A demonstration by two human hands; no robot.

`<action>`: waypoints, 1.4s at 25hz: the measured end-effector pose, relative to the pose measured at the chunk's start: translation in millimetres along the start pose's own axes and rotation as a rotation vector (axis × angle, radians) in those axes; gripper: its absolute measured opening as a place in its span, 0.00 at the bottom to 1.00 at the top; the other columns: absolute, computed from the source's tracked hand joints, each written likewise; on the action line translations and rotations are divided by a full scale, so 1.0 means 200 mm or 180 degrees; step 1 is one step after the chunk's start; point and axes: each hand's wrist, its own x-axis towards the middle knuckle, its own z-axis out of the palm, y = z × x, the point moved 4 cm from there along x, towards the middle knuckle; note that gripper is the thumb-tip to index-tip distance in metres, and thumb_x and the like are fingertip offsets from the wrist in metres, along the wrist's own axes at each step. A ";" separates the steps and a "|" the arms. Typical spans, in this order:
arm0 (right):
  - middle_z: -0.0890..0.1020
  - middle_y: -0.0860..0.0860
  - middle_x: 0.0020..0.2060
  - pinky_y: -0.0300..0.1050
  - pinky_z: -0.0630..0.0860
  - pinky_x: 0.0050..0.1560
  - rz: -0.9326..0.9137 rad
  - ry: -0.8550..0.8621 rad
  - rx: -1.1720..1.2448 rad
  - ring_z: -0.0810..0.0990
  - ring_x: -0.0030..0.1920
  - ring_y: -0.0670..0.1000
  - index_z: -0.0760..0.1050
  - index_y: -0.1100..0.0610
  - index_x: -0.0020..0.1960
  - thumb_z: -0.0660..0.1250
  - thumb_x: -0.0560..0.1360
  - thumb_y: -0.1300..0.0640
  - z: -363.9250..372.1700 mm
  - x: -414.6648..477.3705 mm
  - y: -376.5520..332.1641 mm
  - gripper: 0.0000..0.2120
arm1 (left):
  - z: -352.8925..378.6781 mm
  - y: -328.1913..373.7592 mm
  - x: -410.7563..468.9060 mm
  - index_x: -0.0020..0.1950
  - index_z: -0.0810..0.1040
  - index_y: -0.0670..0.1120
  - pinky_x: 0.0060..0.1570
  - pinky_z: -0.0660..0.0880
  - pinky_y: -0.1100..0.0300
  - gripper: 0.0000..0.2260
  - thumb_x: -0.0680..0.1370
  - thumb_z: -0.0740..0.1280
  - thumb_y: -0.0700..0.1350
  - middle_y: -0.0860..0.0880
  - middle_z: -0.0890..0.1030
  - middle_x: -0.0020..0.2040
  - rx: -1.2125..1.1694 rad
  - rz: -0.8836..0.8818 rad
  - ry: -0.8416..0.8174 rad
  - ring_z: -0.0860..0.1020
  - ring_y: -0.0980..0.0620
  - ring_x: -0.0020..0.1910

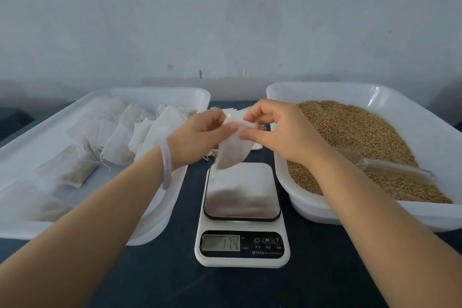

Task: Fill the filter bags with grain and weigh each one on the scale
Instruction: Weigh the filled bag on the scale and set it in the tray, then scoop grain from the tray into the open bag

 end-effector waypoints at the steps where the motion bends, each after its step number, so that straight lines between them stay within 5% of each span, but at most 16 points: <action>1: 0.82 0.37 0.33 0.29 0.70 0.42 -0.0054 0.0116 0.0074 0.78 0.37 0.36 0.74 0.44 0.38 0.75 0.68 0.53 -0.01 0.00 -0.01 0.10 | -0.01 0.00 0.00 0.37 0.65 0.44 0.34 0.65 0.64 0.13 0.78 0.64 0.44 0.52 0.68 0.31 -0.0367 -0.0052 -0.0020 0.67 0.54 0.31; 4: 0.82 0.38 0.41 0.36 0.73 0.52 -0.0174 0.0151 0.0178 0.79 0.47 0.39 0.74 0.46 0.37 0.73 0.71 0.54 0.00 0.00 -0.03 0.09 | -0.01 0.00 -0.02 0.43 0.72 0.41 0.40 0.74 0.56 0.10 0.77 0.65 0.47 0.48 0.76 0.36 -0.1292 -0.0138 -0.0290 0.76 0.50 0.36; 7: 0.81 0.41 0.50 0.43 0.73 0.56 -0.0216 0.0050 0.0409 0.78 0.50 0.40 0.73 0.48 0.35 0.70 0.73 0.56 0.00 0.00 -0.03 0.10 | 0.07 0.04 -0.03 0.55 0.77 0.39 0.52 0.78 0.47 0.17 0.76 0.57 0.48 0.41 0.81 0.47 -0.2202 -0.0214 -0.1154 0.81 0.42 0.46; 10: 0.82 0.52 0.51 0.44 0.72 0.53 -0.0143 -0.0344 0.0892 0.79 0.48 0.39 0.75 0.56 0.36 0.67 0.76 0.59 0.02 -0.01 -0.03 0.09 | 0.10 0.04 -0.04 0.52 0.79 0.42 0.38 0.79 0.51 0.15 0.76 0.58 0.50 0.41 0.81 0.42 -0.2219 -0.0521 -0.1306 0.79 0.46 0.33; 14: 0.78 0.44 0.56 0.34 0.72 0.43 -0.0009 -0.0850 0.1111 0.79 0.35 0.45 0.79 0.57 0.42 0.69 0.73 0.60 0.06 -0.02 -0.03 0.02 | 0.08 0.00 -0.04 0.49 0.78 0.43 0.33 0.77 0.55 0.17 0.77 0.58 0.55 0.43 0.81 0.37 -0.1858 -0.0594 -0.1136 0.79 0.47 0.30; 18: 0.81 0.62 0.44 0.42 0.75 0.42 -0.0044 -0.0631 0.1210 0.75 0.33 0.63 0.79 0.54 0.39 0.68 0.72 0.57 0.04 0.00 -0.03 0.04 | 0.10 0.06 -0.06 0.57 0.79 0.48 0.32 0.76 0.58 0.25 0.66 0.73 0.62 0.43 0.82 0.46 -0.1869 -0.0349 -0.1649 0.79 0.46 0.35; 20: 0.80 0.67 0.38 0.43 0.75 0.39 -0.0061 -0.0600 0.1188 0.78 0.33 0.60 0.79 0.53 0.37 0.68 0.71 0.55 0.03 -0.01 -0.03 0.05 | 0.10 0.06 -0.07 0.58 0.74 0.44 0.31 0.75 0.60 0.32 0.60 0.79 0.55 0.44 0.82 0.42 -0.1606 -0.0485 -0.1875 0.78 0.47 0.33; 23: 0.80 0.63 0.31 0.46 0.72 0.34 -0.0048 -0.0593 0.1044 0.77 0.29 0.55 0.81 0.54 0.37 0.69 0.71 0.53 0.02 -0.01 -0.02 0.06 | 0.13 0.04 -0.09 0.49 0.75 0.39 0.34 0.77 0.58 0.15 0.65 0.72 0.36 0.46 0.79 0.32 -0.1220 -0.0900 -0.2017 0.77 0.50 0.28; 28: 0.83 0.60 0.39 0.48 0.73 0.44 0.0120 -0.0273 0.0754 0.78 0.39 0.52 0.83 0.49 0.41 0.68 0.68 0.41 -0.08 -0.03 -0.02 0.13 | 0.14 0.03 -0.09 0.37 0.78 0.45 0.37 0.79 0.55 0.05 0.67 0.69 0.35 0.47 0.75 0.30 -0.1160 -0.0981 -0.2134 0.75 0.51 0.29; 31: 0.83 0.40 0.47 0.41 0.76 0.54 0.0549 -0.0563 -0.0286 0.80 0.50 0.41 0.81 0.43 0.46 0.68 0.70 0.42 -0.31 -0.07 0.11 0.08 | 0.13 0.02 -0.08 0.35 0.80 0.48 0.33 0.77 0.58 0.04 0.65 0.72 0.40 0.48 0.75 0.30 -0.1150 -0.0892 -0.2174 0.75 0.52 0.28; 32: 0.82 0.39 0.49 0.41 0.74 0.57 0.0825 -0.0679 -0.0946 0.79 0.52 0.41 0.79 0.42 0.46 0.68 0.72 0.46 -0.43 -0.09 0.19 0.04 | 0.13 0.02 -0.08 0.35 0.80 0.48 0.33 0.76 0.59 0.04 0.64 0.73 0.41 0.47 0.75 0.30 -0.1209 -0.0883 -0.2110 0.75 0.52 0.28; 35: 0.78 0.44 0.56 0.40 0.71 0.59 0.1907 -0.1293 -0.2254 0.76 0.54 0.43 0.75 0.45 0.53 0.70 0.73 0.56 -0.75 -0.26 0.46 0.11 | 0.13 0.00 -0.07 0.39 0.80 0.46 0.32 0.75 0.60 0.09 0.62 0.74 0.42 0.46 0.75 0.31 -0.1244 -0.0898 -0.1976 0.75 0.51 0.29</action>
